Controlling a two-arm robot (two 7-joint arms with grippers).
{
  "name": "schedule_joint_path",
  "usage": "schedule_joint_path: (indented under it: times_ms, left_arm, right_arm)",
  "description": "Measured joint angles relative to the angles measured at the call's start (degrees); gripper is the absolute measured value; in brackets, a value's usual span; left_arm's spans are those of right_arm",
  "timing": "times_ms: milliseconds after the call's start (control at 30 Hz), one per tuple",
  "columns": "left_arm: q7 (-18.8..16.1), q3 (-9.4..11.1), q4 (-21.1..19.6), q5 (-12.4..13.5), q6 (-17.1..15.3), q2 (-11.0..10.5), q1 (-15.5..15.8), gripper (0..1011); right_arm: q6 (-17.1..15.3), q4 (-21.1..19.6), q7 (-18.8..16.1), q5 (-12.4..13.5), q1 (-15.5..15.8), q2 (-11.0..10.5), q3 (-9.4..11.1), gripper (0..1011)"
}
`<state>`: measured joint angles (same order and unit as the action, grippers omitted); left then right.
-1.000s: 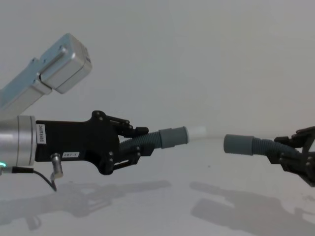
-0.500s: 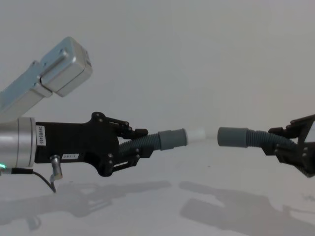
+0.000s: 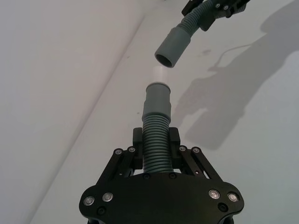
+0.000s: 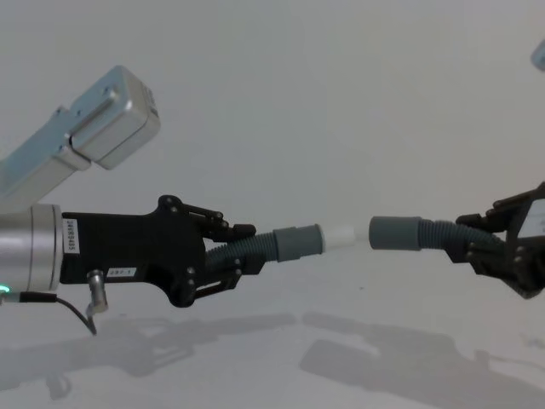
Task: Use both hands to pick up one end of the pipe from the table, align the ends, and insert them.
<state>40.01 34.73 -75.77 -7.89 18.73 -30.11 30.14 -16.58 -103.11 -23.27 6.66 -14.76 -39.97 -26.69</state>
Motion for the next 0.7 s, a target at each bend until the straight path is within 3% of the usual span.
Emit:
schedule_joint_path:
  times_ms: [700]
  left_arm:
    - [0.0, 0.0, 0.0, 0.1, 0.0, 0.0, 0.0, 310]
  right_arm:
    - [-1.9, 1.7, -2.1, -1.4, -2.3, 2.3, -1.0, 282]
